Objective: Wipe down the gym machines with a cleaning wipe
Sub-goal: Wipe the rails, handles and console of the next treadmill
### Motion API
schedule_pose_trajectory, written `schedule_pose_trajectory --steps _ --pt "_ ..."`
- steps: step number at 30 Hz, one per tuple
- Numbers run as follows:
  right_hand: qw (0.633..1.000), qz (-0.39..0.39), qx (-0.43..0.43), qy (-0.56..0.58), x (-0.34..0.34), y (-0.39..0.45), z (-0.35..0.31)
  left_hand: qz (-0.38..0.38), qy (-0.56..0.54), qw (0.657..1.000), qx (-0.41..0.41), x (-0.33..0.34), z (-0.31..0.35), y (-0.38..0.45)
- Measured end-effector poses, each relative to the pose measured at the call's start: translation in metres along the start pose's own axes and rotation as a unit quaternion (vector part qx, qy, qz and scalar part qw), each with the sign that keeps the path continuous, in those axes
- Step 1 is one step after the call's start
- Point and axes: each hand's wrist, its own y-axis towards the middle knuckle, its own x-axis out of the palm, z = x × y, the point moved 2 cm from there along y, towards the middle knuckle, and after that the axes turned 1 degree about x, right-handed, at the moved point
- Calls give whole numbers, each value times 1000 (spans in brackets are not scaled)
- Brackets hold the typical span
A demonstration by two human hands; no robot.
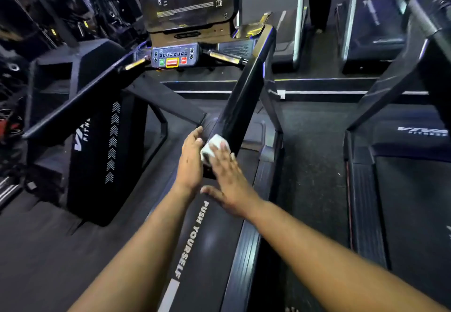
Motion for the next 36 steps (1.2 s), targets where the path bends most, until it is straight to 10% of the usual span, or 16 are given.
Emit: schedule_pose_trajectory --steps 3,20,36 --pt "997 23 -57 -38 9 -15 7 -12 -62 998 -28 2 0 -1" --pt "936 91 244 236 33 -1 26 -91 178 979 27 3 10 2" --pt "962 113 141 205 21 14 -5 -124 270 953 67 2 5 8"
